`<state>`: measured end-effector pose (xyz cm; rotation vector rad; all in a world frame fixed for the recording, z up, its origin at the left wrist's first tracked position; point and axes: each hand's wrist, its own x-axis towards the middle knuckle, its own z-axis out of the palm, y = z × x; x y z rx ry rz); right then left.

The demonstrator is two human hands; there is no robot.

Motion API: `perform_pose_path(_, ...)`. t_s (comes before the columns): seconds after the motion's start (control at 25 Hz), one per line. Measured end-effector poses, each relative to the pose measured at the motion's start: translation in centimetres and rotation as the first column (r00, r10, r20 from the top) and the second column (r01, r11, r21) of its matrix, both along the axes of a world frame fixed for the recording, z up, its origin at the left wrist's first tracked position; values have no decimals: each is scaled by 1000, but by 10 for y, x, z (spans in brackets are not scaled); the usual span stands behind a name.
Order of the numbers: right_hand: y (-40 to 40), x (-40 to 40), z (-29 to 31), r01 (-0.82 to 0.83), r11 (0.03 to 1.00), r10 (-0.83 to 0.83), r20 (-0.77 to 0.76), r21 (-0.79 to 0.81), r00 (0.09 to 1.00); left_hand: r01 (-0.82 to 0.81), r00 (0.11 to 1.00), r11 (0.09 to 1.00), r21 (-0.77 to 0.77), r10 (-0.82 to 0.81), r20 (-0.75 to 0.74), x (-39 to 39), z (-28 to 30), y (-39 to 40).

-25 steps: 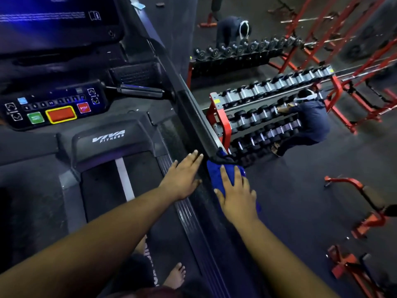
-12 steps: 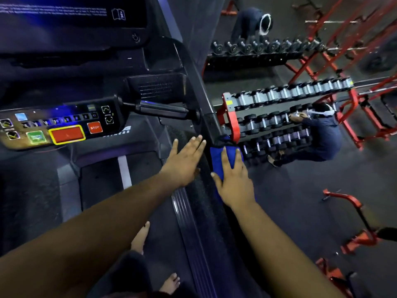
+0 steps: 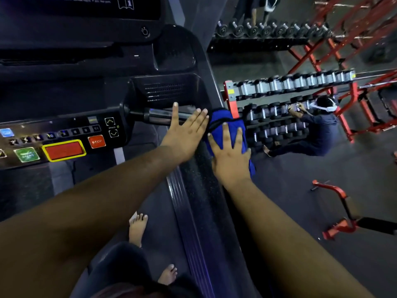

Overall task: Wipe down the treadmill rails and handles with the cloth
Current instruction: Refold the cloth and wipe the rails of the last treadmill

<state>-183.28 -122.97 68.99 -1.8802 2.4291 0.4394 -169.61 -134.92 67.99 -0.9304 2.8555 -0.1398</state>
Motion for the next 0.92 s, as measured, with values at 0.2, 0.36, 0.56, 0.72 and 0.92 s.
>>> perform_pose_path(0.2,45,3,14,-200,938,257,-181,282,949,39,999,998,-41,-38,28,17,-1,-14)
perform_pose_path(0.36,-3,8,21,-288,887,393,-262,360,882,63,998,997,-32,-62,27,22,-2,-7)
perform_pose_path(0.56,4,13,7,-255,892,363,-256,373,896,63,997,998,-27,-62,38,28,-4,-7)
perform_pose_path(0.72,92,1,13,-354,898,398,-138,259,907,52,999,999,5,-52,8,25,-2,0)
perform_pose_path(0.92,3,0,14,-73,997,73,10,-9,997,38,999,999,6,-38,-14,12,4,-10)
